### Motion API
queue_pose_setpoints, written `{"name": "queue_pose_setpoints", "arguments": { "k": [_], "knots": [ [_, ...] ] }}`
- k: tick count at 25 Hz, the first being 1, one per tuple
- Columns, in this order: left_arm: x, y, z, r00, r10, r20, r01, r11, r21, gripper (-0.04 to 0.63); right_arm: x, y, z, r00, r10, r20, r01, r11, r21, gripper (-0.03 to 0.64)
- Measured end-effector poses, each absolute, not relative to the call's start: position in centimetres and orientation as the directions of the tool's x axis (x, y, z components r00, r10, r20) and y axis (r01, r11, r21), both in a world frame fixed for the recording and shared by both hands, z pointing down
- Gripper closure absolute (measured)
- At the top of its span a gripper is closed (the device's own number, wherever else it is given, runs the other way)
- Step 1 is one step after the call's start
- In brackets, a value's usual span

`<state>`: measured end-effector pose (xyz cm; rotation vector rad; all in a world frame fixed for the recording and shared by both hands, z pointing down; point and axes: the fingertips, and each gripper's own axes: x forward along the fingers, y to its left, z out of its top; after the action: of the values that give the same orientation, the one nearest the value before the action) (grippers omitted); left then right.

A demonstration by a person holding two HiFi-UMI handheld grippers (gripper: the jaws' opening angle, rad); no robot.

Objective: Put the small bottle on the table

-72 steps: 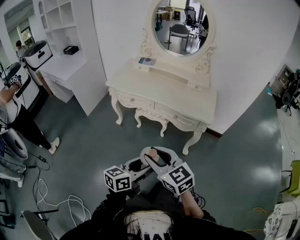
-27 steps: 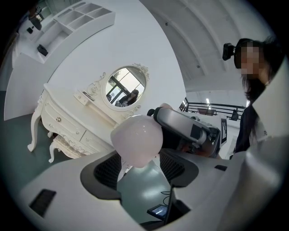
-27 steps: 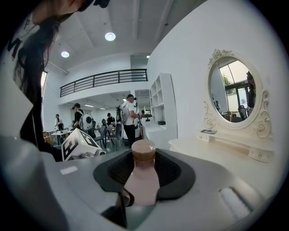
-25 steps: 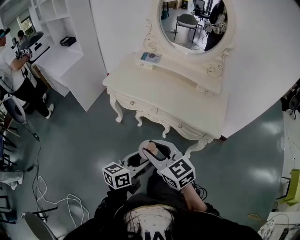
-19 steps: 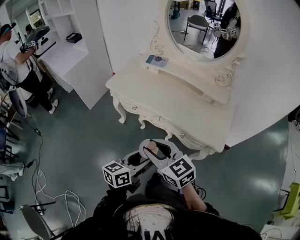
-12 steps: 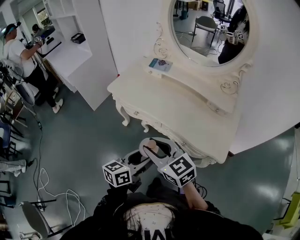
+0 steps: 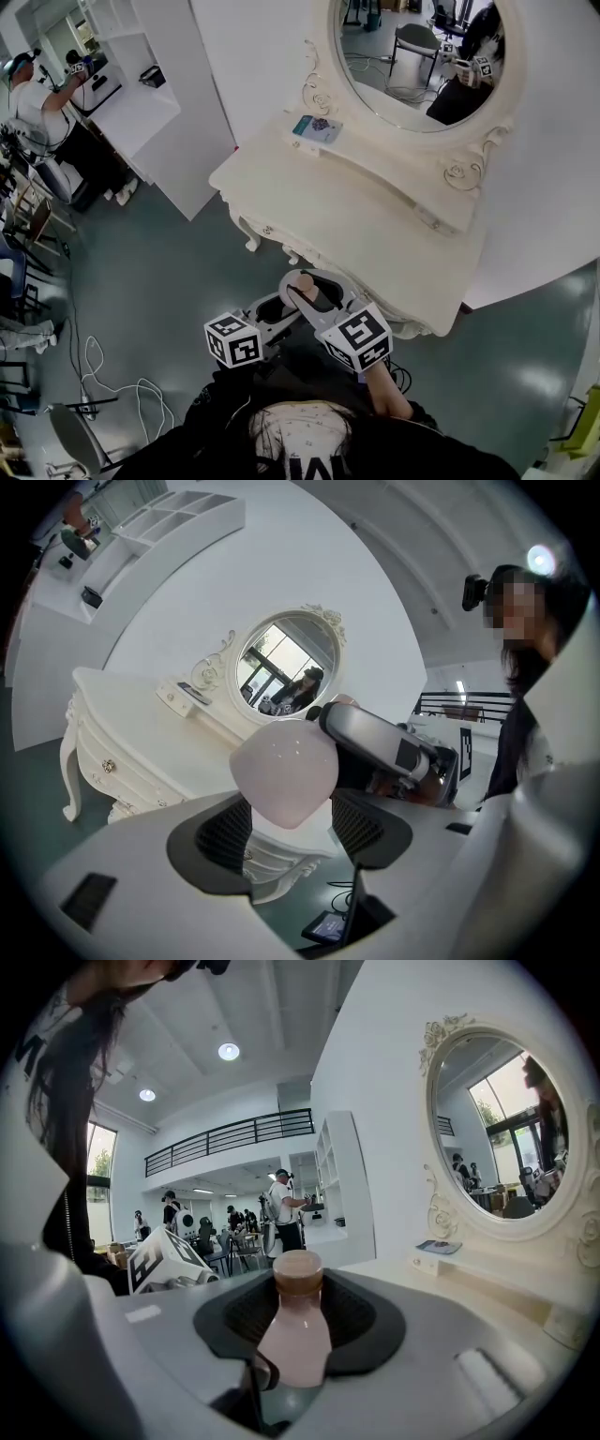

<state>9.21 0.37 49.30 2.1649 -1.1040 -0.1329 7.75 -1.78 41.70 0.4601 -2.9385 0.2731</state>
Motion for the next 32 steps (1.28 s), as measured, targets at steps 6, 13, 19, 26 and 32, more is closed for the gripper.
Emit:
{"name": "queue_pose_setpoints", "arguments": {
  "k": [6, 13, 19, 26, 32],
  "knots": [
    [9.8, -0.7, 48.2, 0.684, -0.7, 0.207, -0.641, -0.44, 0.629, 0.345, 8.4, -3.1, 40.7, -0.919, -0.35, 0.18, -0.378, 0.913, -0.157, 0.469],
    [8.6, -5.4, 49.2, 0.75, -0.631, 0.2, -0.585, -0.491, 0.646, 0.345, 7.1, -7.8, 41.6, -0.88, -0.428, 0.206, -0.459, 0.877, -0.143, 0.468],
    [5.2, -11.2, 49.6, 0.801, -0.561, 0.209, -0.539, -0.525, 0.659, 0.345, 3.9, -14.0, 42.2, -0.838, -0.492, 0.234, -0.533, 0.83, -0.164, 0.469],
    [0.1, -16.8, 50.3, 0.839, -0.501, 0.212, -0.492, -0.533, 0.689, 0.345, -1.2, -19.8, 42.9, -0.801, -0.53, 0.28, -0.585, 0.793, -0.171, 0.469],
    [-3.2, -19.6, 51.0, 0.869, -0.446, 0.213, -0.453, -0.544, 0.707, 0.345, -4.3, -23.0, 43.8, -0.765, -0.565, 0.31, -0.633, 0.747, -0.201, 0.469]
  ]
}}
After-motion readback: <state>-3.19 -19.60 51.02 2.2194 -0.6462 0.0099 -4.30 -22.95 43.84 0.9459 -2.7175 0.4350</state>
